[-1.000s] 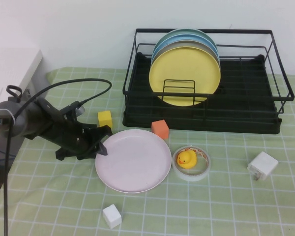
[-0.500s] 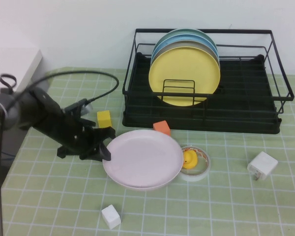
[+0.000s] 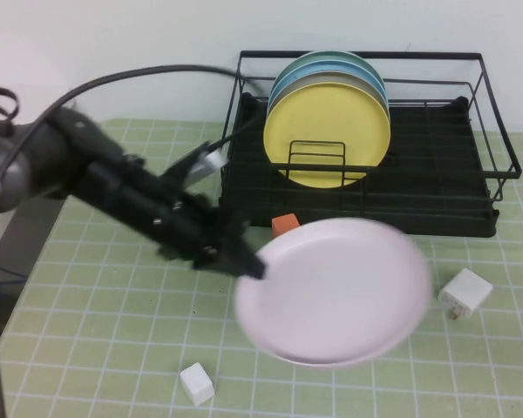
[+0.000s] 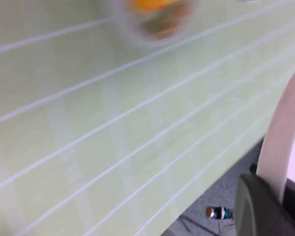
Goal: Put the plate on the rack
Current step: Hand over the plate
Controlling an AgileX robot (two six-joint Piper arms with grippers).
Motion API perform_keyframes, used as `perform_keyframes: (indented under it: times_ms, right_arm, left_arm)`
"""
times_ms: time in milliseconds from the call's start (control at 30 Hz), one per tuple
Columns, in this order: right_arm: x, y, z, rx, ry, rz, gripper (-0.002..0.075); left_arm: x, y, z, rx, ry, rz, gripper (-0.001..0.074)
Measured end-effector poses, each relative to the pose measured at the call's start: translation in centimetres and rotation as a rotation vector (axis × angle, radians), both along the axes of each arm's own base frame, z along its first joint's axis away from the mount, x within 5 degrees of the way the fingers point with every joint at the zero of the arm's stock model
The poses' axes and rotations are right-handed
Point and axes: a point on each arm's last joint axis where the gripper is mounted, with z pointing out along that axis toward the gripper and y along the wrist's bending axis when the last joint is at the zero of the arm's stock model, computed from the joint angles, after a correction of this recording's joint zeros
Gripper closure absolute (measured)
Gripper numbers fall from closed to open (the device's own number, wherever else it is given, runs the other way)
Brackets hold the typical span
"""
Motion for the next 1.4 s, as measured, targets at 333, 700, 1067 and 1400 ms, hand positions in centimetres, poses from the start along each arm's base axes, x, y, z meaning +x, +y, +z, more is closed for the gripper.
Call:
perform_keyframes:
  times_ms: [333, 700, 1067, 1400]
  right_arm:
    - [0.3, 0.7, 1.1, 0.261, -0.022, -0.071, 0.0727]
    - [1.0, 0.5, 2.3, 0.402, -0.114, -0.148, 0.033]
    - [1.6, -0.9, 2.6, 0.365, -0.199, -0.299, 0.0239]
    - [1.7, -0.7, 3.4, 0.35, -0.225, -0.264, 0.0254]
  left_arm:
    - [-1.4, -6.8, 4.8, -0.076, -0.502, 0.078, 0.0729]
    - [-5.8, -12.6, 8.3, -0.132, -0.807, 0.063, 0.0729]
    - [-9.6, -16.0, 8.5, -0.2, -0.788, -0.01, 0.0729]
    - [-8.6, -15.7, 9.0, -0.168, -0.915, 0.089, 0.0729]
